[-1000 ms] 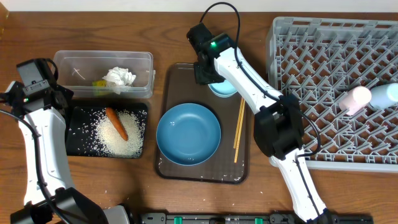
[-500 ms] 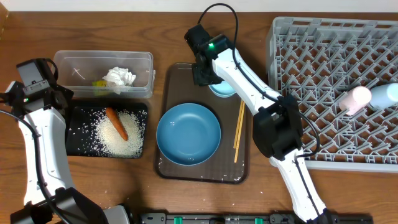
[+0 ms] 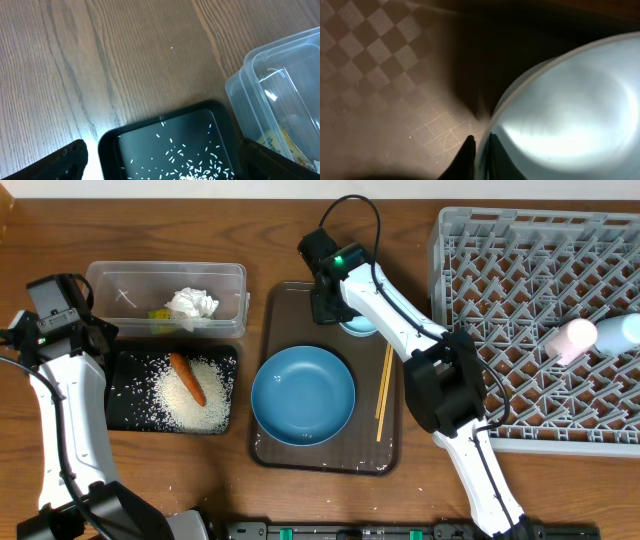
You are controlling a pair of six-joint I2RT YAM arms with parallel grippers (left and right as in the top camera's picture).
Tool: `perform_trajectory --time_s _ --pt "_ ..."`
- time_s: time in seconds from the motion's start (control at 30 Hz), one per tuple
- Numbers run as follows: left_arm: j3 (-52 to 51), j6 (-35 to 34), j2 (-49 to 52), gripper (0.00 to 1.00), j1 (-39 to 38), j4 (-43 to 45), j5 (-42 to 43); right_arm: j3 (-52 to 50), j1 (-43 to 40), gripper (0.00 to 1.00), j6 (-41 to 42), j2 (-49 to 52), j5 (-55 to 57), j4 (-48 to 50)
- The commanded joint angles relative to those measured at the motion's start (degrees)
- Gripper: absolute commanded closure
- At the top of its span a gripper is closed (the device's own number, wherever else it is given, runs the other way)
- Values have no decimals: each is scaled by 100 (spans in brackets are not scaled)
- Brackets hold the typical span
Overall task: Sort waste into correct bins and load items into the dishwasher rack
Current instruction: 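Lift the bowl, carry it right and place it in the rack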
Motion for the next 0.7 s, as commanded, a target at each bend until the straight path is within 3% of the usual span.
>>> perform_trajectory --time_s 0.0,0.37,0.67 --pt "0 -90 -11 3 24 -17 -105 105 57 99 44 52 -37 -28" --pt "0 -90 -11 3 24 -17 -105 1360 -275 99 -177 -422 -68 -800" --pt "0 -90 -11 3 24 -17 -105 1720 -1700 99 -562 -1034 -1056 -1086"
